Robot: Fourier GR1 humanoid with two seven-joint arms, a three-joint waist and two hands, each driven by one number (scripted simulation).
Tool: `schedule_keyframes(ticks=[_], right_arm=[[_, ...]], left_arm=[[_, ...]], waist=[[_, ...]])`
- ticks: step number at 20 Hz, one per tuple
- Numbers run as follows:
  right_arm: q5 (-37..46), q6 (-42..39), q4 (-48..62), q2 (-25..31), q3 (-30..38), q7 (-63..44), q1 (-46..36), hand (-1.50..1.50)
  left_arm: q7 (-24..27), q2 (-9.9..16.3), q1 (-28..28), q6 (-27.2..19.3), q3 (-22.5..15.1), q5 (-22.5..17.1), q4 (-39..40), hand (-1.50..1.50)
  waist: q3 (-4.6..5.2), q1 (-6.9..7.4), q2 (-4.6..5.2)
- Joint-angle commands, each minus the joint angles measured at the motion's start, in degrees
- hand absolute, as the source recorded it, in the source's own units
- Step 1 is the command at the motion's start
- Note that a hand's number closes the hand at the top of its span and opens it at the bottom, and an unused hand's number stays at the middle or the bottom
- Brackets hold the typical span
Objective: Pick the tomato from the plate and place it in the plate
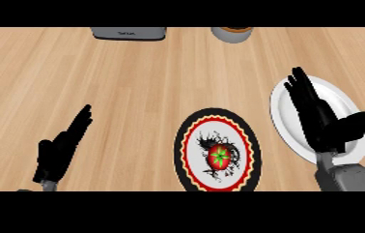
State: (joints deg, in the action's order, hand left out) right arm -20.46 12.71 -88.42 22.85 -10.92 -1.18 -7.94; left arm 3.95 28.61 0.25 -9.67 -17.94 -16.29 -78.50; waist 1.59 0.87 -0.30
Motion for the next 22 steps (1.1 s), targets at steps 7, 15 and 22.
schedule_keyframes(ticks=[7,15,22], right_arm=[[25.2,16.2,6.6,1.9,-12.3,-3.7,-7.2,-1.50],[45.3,49.3,17.6,-22.4,-25.6,-17.6,-5.2,-1.50],[69.9,50.9,23.4,-22.8,-28.7,-33.6,-4.0,-1.50]], left_arm=[[0.0,-0.3,-8.5,-2.8,2.1,2.7,-2.5,0.00],[-4.5,-2.9,-14.4,-5.1,2.2,3.7,-1.6,0.00],[-6.2,-3.4,-13.4,-6.3,2.5,4.3,-2.1,0.00]], waist=[[1.60,2.13,1.02],[-1.41,-0.49,0.25],[-1.21,-2.29,-0.63]])
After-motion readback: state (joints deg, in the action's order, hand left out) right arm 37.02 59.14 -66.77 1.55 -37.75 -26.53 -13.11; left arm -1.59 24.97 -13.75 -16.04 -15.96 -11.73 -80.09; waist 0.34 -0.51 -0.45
